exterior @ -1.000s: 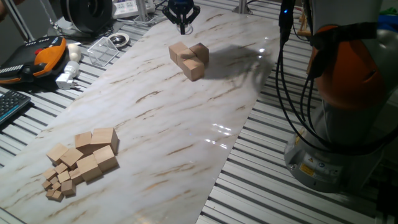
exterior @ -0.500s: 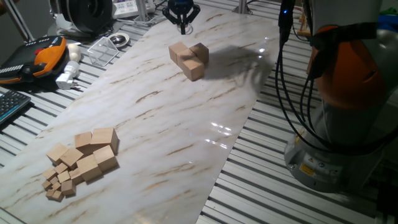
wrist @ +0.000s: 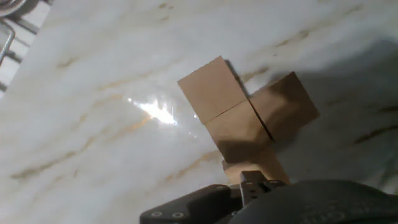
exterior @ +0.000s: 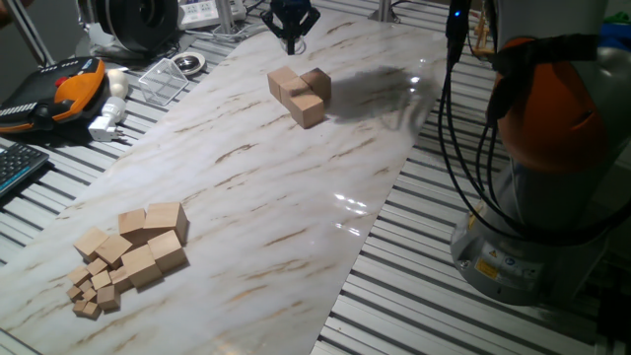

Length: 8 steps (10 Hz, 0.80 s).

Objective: Stack the blocks into a cross shape

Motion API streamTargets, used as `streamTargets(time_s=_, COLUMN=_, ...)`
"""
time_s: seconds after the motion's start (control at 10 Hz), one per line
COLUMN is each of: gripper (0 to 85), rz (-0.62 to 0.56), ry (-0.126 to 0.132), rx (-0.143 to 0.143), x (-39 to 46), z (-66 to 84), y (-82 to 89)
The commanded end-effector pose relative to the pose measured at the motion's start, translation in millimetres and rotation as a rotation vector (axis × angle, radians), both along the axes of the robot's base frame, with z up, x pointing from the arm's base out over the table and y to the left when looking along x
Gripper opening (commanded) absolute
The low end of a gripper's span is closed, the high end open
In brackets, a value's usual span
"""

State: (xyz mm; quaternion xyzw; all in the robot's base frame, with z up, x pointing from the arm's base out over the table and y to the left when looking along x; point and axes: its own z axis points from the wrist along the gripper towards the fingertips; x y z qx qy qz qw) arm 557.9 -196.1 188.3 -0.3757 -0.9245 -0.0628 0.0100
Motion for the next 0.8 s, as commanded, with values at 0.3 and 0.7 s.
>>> streamTargets(time_s=0.3, gripper=0.0, rz=0.989, ry=0.019, rx=0.005, x=13.2, z=-5.4, y=73.8)
streamTargets(time_s=0.7, gripper=0.0, rz=0.91, ry=0.014, rx=-0.002, x=1.5, z=-42.0, y=124.1)
